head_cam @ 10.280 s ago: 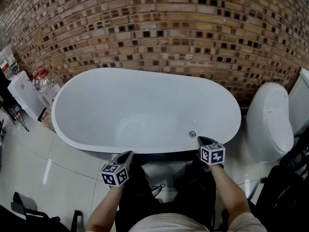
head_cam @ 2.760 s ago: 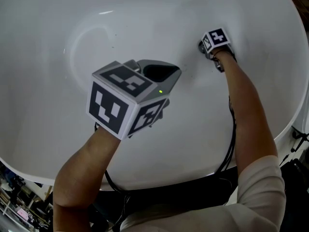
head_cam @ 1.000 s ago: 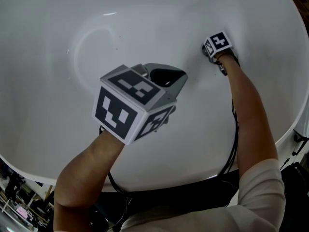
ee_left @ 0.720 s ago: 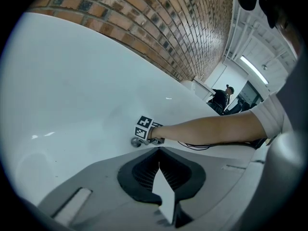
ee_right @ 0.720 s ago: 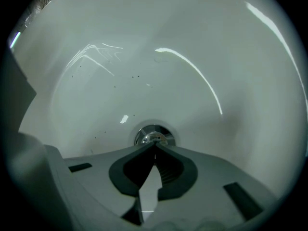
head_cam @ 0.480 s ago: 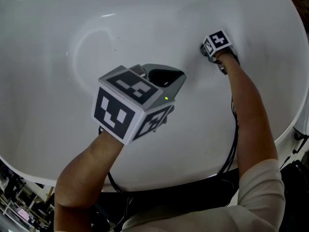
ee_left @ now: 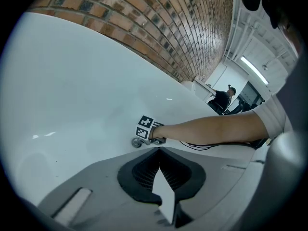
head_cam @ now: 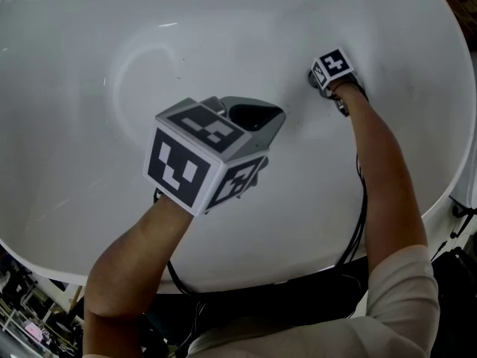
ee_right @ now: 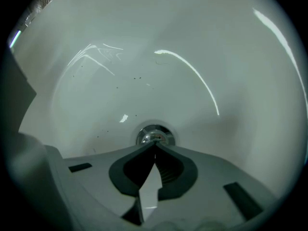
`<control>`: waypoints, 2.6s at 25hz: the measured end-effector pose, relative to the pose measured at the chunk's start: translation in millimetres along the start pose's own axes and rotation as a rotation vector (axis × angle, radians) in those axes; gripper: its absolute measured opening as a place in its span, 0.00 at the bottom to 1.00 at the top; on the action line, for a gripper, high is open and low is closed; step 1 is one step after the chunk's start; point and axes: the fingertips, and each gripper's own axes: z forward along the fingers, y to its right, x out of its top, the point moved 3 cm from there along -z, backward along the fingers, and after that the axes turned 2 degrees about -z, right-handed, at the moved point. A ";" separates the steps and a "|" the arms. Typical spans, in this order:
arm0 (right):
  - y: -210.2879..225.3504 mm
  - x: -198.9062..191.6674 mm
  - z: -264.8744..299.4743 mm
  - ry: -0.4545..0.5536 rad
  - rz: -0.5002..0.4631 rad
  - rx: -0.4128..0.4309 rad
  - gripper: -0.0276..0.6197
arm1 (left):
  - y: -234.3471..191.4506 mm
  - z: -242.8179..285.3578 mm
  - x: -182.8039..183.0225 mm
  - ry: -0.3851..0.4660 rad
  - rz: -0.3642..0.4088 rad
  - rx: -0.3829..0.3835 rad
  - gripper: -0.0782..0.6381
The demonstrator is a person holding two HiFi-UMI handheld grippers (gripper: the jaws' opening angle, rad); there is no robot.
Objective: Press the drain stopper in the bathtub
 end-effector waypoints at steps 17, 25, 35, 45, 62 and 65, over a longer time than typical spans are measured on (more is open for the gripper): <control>-10.5 9.3 -30.4 -0.043 -0.114 -0.058 0.07 | -24.0 -5.4 -4.2 0.034 -0.102 0.043 0.12; -26.0 29.3 -93.3 0.053 -0.083 -0.075 0.07 | -44.2 -36.3 9.9 0.114 -0.158 0.161 0.12; -38.4 29.7 -153.6 0.135 -0.064 -0.100 0.07 | -20.0 -71.3 28.7 0.186 -0.097 0.209 0.12; -47.4 18.4 -211.6 0.200 -0.053 -0.144 0.07 | 14.1 -109.3 31.5 0.271 -0.045 0.229 0.12; -80.7 -3.5 -307.0 0.339 -0.019 -0.182 0.07 | 68.2 -166.2 30.0 0.371 0.000 0.253 0.12; -86.6 -7.2 -330.0 0.371 -0.022 -0.201 0.07 | 81.3 -176.1 30.7 0.392 0.013 0.255 0.12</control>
